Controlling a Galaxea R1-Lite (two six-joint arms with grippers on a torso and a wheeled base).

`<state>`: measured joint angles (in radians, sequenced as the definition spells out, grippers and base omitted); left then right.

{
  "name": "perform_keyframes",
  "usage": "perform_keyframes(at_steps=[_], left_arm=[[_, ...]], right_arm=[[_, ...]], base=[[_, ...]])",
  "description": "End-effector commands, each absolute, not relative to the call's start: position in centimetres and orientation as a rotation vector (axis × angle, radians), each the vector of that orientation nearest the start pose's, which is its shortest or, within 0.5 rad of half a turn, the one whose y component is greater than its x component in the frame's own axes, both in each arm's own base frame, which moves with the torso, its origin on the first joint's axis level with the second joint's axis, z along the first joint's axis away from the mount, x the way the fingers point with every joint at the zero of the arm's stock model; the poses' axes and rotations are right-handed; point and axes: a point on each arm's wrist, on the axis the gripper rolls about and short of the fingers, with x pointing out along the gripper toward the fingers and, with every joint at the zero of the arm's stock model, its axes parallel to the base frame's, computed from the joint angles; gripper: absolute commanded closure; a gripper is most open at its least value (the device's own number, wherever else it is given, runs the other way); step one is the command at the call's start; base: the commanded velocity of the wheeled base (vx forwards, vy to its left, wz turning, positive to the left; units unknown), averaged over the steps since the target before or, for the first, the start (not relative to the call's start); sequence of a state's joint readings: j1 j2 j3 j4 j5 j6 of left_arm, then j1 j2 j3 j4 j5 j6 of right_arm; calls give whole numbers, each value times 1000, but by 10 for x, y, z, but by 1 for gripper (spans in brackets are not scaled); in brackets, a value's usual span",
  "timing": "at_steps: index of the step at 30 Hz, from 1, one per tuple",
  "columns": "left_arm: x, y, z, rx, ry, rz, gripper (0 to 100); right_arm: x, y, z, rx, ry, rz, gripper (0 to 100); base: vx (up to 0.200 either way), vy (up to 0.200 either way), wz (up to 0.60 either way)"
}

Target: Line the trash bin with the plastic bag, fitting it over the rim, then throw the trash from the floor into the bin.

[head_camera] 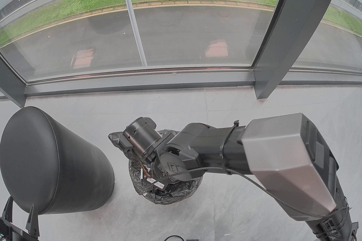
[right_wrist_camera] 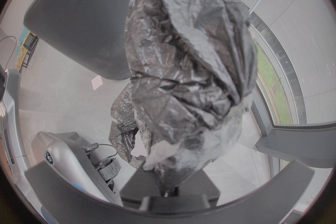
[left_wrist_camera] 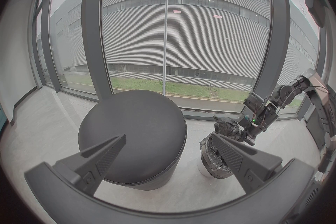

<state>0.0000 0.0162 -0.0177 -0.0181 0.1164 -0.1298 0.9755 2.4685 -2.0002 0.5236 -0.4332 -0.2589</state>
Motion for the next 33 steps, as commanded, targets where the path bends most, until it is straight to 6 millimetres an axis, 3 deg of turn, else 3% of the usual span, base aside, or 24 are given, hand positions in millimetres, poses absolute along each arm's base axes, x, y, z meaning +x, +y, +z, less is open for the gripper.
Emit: perform_keyframes(at_steps=[1, 18, 19, 33], left_arm=[[-24, 3, 81, -132, -38, 114, 0], [-24, 3, 81, -132, -40, 114, 0], [-24, 3, 81, -132, -38, 114, 0], [-24, 3, 81, -132, -38, 114, 0]], right_arm=[[274, 398, 71, -920, 734, 612, 100], [277, 396, 69, -925, 738, 609, 100], [277, 396, 69, -926, 737, 608, 0], [279, 395, 71, -915, 733, 604, 0]], base=[[0, 0, 0], [0, 0, 0], [0, 0, 0], [0, 0, 0]])
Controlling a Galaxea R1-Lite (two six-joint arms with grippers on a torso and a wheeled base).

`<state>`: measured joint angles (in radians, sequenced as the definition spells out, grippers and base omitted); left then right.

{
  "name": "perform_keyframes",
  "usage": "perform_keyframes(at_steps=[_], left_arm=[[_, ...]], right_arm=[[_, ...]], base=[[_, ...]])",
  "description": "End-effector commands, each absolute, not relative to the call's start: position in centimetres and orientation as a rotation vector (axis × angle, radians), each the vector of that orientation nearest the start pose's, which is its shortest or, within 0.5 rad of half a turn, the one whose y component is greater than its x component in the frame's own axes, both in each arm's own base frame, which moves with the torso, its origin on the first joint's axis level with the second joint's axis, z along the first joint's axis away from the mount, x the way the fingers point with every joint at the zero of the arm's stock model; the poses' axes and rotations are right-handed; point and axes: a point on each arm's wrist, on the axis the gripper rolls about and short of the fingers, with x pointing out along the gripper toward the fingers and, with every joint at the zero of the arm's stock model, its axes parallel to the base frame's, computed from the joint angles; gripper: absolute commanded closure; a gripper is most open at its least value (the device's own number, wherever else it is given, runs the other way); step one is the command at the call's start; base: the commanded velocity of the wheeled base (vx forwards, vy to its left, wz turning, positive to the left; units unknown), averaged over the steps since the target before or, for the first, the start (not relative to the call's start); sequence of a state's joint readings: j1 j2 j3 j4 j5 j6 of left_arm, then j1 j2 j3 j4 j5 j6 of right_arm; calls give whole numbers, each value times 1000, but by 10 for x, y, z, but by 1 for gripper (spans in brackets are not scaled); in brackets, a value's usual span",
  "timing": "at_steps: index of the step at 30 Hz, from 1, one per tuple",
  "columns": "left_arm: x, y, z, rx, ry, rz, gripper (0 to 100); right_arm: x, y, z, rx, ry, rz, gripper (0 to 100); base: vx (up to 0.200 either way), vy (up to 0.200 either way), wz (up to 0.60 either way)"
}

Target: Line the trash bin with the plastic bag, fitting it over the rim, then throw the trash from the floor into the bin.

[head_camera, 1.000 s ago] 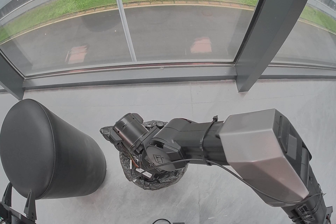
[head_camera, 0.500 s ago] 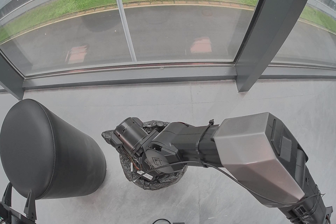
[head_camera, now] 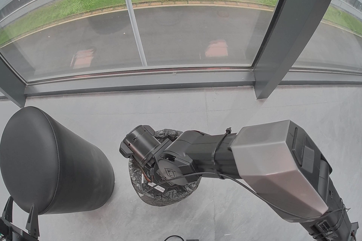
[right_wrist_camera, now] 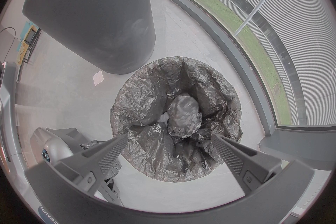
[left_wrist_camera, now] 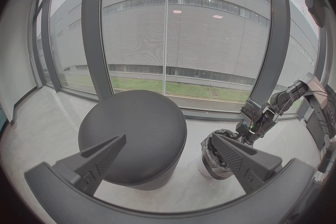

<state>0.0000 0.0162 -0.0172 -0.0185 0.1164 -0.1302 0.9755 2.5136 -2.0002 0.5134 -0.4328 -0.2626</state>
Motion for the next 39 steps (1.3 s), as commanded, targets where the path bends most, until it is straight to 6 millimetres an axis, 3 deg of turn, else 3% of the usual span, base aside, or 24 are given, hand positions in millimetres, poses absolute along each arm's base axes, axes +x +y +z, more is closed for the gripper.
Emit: perform_keyframes(at_steps=[1, 9, 10, 39], left_arm=[[-24, 3, 81, -132, -40, 114, 0], [-24, 3, 81, -132, -40, 114, 0], [-24, 3, 81, -132, -40, 114, 0], [-24, 3, 81, -132, -40, 114, 0]], right_arm=[[279, 396, 70, -915, 733, 604, 0], [282, 399, 64, -902, 714, 603, 0], [282, 400, 61, -905, 717, 603, 100], [322, 408, 20, -782, 572, 561, 100]], base=[[0, 0, 0], [0, 0, 0], [0, 0, 0], [0, 0, 0]])
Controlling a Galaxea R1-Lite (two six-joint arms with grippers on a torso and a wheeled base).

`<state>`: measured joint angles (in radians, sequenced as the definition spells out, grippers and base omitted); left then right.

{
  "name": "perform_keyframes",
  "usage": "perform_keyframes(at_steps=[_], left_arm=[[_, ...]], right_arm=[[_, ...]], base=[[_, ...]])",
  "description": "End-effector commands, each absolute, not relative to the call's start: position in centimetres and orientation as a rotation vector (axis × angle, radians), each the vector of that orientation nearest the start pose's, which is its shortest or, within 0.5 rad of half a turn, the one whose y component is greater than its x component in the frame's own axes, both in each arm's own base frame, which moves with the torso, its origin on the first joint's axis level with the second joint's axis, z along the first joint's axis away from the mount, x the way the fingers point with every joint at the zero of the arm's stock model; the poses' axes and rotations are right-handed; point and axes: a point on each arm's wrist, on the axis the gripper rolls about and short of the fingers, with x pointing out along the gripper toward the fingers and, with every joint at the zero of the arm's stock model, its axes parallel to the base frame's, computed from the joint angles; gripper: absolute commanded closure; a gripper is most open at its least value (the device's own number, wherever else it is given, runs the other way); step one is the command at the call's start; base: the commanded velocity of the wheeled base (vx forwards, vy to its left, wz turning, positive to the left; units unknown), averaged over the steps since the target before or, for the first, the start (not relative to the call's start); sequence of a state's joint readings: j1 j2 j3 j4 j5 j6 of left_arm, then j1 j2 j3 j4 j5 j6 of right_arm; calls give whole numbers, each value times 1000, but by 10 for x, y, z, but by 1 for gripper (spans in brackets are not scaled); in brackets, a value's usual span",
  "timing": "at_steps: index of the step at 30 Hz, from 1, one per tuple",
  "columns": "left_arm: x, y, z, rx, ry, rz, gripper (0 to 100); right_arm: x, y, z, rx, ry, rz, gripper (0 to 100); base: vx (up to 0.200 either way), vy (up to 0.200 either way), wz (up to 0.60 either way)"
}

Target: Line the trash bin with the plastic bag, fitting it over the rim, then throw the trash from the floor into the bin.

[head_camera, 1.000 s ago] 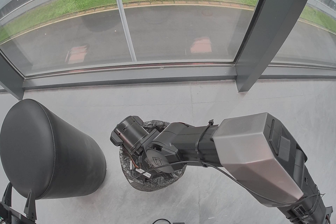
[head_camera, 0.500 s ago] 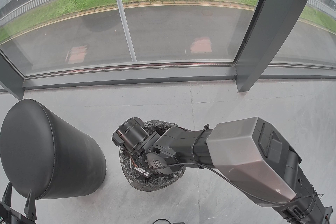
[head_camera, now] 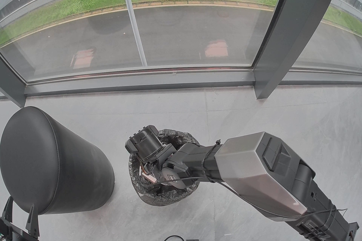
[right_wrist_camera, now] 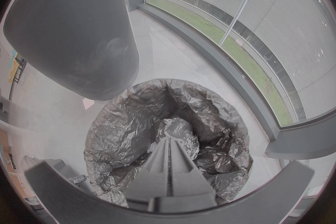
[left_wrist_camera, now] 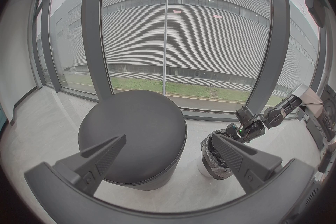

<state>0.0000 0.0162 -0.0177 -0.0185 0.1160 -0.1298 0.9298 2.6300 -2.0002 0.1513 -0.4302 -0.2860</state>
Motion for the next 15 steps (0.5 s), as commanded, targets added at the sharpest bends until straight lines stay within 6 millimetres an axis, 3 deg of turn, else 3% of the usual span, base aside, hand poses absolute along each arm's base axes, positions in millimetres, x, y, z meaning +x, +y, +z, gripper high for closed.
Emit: perform_keyframes(at_steps=[1, 12, 15], left_arm=[[-24, 3, 81, -132, -40, 113, 0], [-24, 3, 81, -132, -38, 114, 0], [-24, 3, 81, -132, -38, 113, 0]], right_arm=[[324, 407, 17, -782, 578, 560, 100], [351, 394, -15, -742, 571, 519, 100], [360, 389, -32, -733, 576, 499, 100]], base=[[0, 0, 0], [0, 0, 0], [0, 0, 0]])
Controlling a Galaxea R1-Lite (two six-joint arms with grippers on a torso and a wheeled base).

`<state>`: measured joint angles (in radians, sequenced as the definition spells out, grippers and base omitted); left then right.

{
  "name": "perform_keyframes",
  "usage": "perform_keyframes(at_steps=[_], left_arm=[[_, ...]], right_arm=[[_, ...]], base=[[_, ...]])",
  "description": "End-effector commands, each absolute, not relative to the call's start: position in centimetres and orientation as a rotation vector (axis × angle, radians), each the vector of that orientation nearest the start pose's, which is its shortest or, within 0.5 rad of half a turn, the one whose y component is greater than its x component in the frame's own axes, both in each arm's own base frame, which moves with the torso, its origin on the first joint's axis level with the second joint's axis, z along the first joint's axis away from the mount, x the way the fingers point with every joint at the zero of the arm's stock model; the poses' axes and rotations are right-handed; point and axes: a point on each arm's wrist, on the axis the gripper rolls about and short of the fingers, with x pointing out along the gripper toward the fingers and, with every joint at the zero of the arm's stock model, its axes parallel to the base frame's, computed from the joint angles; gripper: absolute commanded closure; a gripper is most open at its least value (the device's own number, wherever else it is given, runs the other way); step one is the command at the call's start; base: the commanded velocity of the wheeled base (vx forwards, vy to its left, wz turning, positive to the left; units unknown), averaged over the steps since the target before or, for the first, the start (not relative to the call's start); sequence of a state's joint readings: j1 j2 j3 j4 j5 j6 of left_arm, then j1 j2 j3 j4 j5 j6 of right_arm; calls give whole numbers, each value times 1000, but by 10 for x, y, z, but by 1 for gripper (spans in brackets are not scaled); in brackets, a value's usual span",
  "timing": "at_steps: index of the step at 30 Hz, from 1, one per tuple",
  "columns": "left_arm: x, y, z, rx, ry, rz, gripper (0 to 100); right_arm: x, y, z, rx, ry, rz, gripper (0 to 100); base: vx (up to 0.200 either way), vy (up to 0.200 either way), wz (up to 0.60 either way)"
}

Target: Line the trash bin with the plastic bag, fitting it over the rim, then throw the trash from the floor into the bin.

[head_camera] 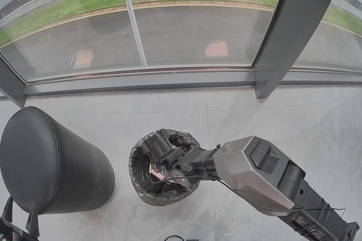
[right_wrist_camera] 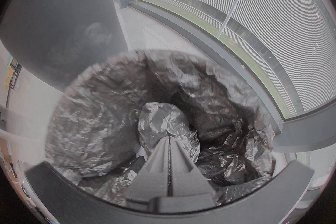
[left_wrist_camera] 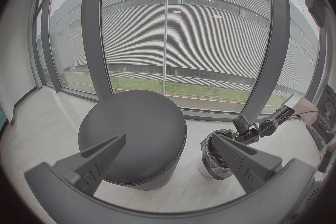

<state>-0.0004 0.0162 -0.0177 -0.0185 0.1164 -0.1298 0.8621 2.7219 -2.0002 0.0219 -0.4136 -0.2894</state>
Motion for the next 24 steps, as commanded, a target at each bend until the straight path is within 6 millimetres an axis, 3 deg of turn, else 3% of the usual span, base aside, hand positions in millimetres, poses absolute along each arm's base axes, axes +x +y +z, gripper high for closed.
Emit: perform_keyframes(at_steps=[1, 11, 24], left_arm=[[-24, 3, 81, -132, -38, 114, 0], [-24, 3, 81, -132, -40, 114, 0], [-24, 3, 81, -132, -38, 114, 0]], right_arm=[[361, 388, -36, -733, 578, 496, 100], [378, 369, -81, -737, 625, 456, 100], [381, 364, -95, -729, 643, 471, 100]], base=[[0, 0, 0], [0, 0, 0], [0, 0, 0]])
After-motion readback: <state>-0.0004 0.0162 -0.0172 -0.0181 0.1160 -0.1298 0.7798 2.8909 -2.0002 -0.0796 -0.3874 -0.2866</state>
